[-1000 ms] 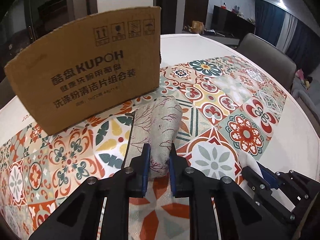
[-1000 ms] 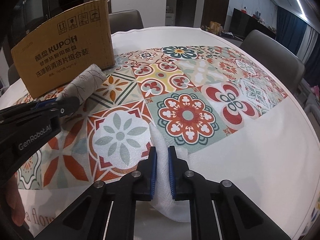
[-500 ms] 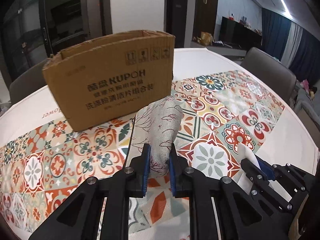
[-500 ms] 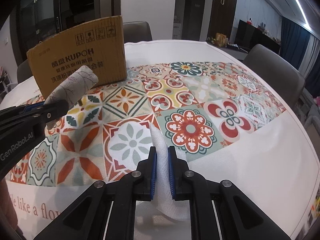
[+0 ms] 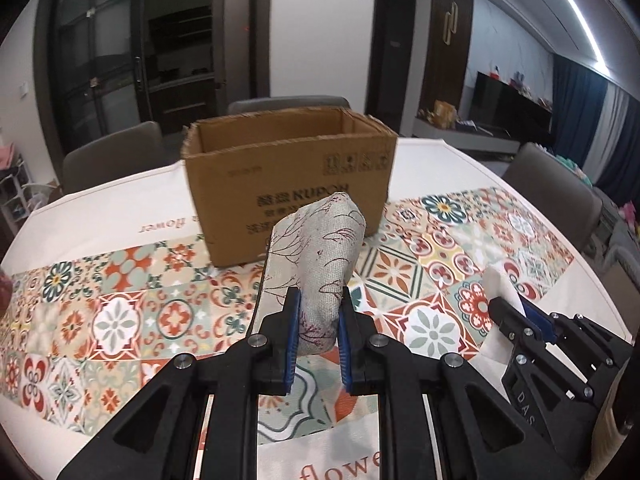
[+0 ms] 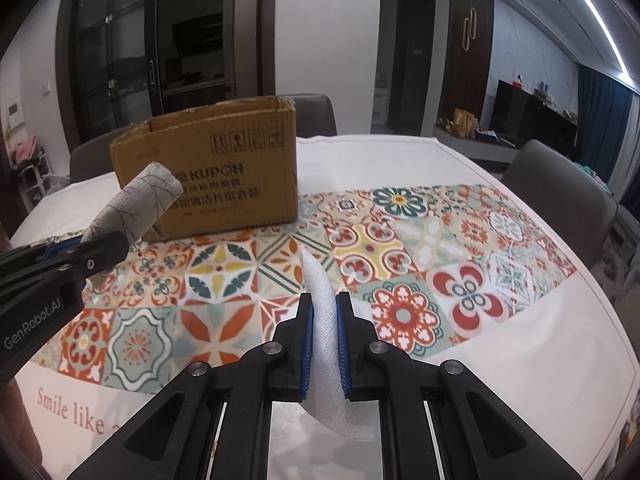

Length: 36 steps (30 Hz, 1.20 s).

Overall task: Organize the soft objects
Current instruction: 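Lift pouch and towel with both tools and carry them over the box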

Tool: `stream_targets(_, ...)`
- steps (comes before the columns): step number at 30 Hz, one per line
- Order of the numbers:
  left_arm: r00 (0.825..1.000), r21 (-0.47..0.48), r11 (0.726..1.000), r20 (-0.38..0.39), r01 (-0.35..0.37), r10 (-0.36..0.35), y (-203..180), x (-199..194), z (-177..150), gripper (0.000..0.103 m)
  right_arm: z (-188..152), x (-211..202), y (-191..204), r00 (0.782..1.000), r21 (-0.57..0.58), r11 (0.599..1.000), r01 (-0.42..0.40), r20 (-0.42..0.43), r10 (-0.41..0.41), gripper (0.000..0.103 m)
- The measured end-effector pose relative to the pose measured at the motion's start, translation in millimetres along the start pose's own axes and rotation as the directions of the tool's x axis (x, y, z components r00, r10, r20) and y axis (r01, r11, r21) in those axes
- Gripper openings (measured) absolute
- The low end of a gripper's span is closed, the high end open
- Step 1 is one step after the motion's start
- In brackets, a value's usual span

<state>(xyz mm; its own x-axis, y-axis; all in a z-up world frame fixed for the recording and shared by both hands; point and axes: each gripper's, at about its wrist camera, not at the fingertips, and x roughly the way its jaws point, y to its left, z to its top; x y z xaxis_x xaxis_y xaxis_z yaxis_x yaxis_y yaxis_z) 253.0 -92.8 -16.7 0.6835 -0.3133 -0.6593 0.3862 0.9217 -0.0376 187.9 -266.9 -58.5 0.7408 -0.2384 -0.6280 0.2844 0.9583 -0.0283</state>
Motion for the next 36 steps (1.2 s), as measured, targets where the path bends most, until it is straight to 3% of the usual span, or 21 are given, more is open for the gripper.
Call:
stream_targets(17, 0.991, -0.062, 0.996, 0.121, -0.058, 0.065, 23.4, -40.3, 37.7, 0.018, 56.3, -17.9, 16.2, 0.981, -0.034, 0.992, -0.123, 0.144, 0.127, 0.012)
stream_targets(29, 0.985, -0.031, 0.997, 0.160, -0.066, 0.070, 30.7, -35.9, 92.6, 0.018, 118.6, 4.7, 18.0, 0.944, -0.015, 0.949, -0.316, 0.090, 0.316, 0.012)
stream_targets(36, 0.991, -0.034, 0.999, 0.134, -0.026, 0.031, 39.7, -8.6, 127.7, 0.018, 158.2, 26.3, 25.0, 0.939, -0.048, 0.943, -0.328, 0.089, 0.332, 0.012)
